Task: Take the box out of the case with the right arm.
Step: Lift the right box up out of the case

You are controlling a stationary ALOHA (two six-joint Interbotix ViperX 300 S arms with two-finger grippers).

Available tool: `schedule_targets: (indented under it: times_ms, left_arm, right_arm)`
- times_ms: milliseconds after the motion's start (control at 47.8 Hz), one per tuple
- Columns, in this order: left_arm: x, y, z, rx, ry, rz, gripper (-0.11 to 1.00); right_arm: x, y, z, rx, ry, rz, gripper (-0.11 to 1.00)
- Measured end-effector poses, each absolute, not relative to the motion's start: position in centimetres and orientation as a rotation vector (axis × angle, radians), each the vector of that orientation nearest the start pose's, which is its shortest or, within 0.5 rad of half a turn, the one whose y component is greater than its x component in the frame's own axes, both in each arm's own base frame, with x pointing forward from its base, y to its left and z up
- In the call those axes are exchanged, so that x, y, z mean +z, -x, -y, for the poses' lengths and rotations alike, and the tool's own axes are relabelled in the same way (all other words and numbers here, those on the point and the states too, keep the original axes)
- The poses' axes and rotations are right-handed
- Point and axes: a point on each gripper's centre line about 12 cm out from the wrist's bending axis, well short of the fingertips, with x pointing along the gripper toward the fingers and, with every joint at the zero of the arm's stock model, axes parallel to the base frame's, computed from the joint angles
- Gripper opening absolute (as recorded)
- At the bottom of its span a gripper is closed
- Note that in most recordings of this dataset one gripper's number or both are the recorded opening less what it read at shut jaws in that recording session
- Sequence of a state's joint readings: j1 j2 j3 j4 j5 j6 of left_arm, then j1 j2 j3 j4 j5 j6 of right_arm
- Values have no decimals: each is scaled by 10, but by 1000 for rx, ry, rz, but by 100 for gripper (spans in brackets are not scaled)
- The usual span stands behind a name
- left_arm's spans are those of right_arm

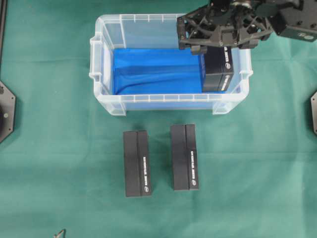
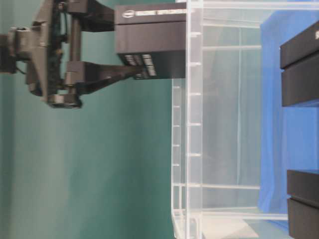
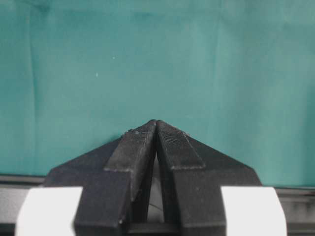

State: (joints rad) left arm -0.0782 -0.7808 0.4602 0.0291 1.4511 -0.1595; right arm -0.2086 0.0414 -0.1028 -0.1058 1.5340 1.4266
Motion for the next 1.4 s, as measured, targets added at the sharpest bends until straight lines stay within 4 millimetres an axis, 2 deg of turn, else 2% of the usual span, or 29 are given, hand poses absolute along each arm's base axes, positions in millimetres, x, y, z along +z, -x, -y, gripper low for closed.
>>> schedule_targets:
  times_ms: [188, 314, 1401]
  left_arm:
    - [370, -166, 10, 44, 79, -1129, 0]
    - [370, -166, 10, 44, 78, -1131, 0]
    - [370, -166, 10, 44, 79, -1129, 0]
  right_arm:
    - [345, -372, 88, -1257, -1174, -1016, 64]
    - [351, -371, 86, -1259, -1164, -1014, 64]
    - [351, -371, 87, -1274, -1143, -1002, 64]
